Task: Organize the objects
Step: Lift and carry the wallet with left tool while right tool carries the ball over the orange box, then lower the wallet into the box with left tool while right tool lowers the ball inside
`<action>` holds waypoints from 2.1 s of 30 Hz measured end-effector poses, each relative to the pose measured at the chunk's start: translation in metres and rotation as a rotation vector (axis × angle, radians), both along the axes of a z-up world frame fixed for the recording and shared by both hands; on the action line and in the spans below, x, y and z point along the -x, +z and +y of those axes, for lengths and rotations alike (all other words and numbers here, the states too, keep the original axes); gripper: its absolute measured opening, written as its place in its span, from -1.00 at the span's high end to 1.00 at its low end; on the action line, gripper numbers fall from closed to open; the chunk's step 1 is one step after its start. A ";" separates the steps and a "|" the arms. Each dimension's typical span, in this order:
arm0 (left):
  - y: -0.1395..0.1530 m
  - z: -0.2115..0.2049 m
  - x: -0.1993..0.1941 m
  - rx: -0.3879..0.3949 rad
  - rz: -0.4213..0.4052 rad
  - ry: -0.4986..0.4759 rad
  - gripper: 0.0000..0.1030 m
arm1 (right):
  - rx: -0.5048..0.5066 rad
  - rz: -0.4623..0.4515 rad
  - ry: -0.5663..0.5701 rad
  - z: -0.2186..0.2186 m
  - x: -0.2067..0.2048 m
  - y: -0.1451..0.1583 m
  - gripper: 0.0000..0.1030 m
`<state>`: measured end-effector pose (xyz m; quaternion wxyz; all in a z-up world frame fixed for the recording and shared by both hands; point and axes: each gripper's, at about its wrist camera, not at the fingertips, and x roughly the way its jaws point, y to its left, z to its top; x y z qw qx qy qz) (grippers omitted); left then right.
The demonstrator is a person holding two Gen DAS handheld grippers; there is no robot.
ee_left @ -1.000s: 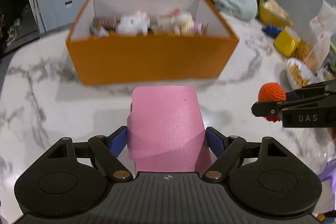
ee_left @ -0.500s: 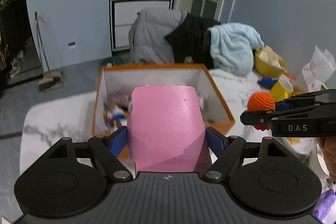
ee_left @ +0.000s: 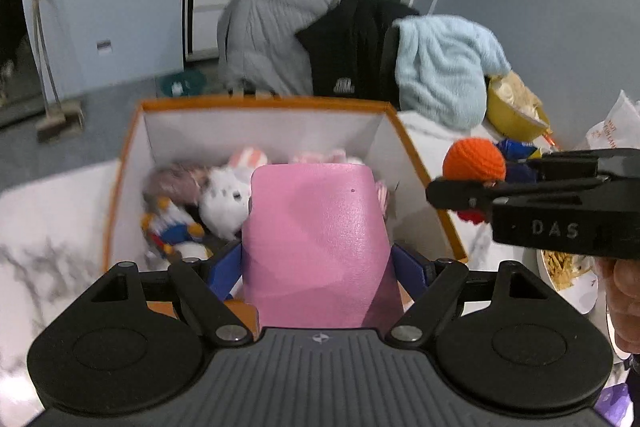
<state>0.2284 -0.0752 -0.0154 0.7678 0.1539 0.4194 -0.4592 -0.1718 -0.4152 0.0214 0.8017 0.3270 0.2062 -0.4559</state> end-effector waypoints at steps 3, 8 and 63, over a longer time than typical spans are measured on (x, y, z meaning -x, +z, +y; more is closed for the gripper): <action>-0.012 -0.002 -0.011 -0.017 0.040 0.013 -0.80 | -0.007 0.016 0.007 -0.007 -0.004 -0.007 0.20; -0.030 -0.003 -0.038 -0.047 0.063 0.035 -0.81 | -0.017 0.026 0.010 -0.018 -0.010 -0.016 0.20; -0.064 -0.032 -0.059 -0.341 -0.077 -0.039 -0.94 | -0.111 0.131 0.054 -0.062 -0.068 -0.076 -0.13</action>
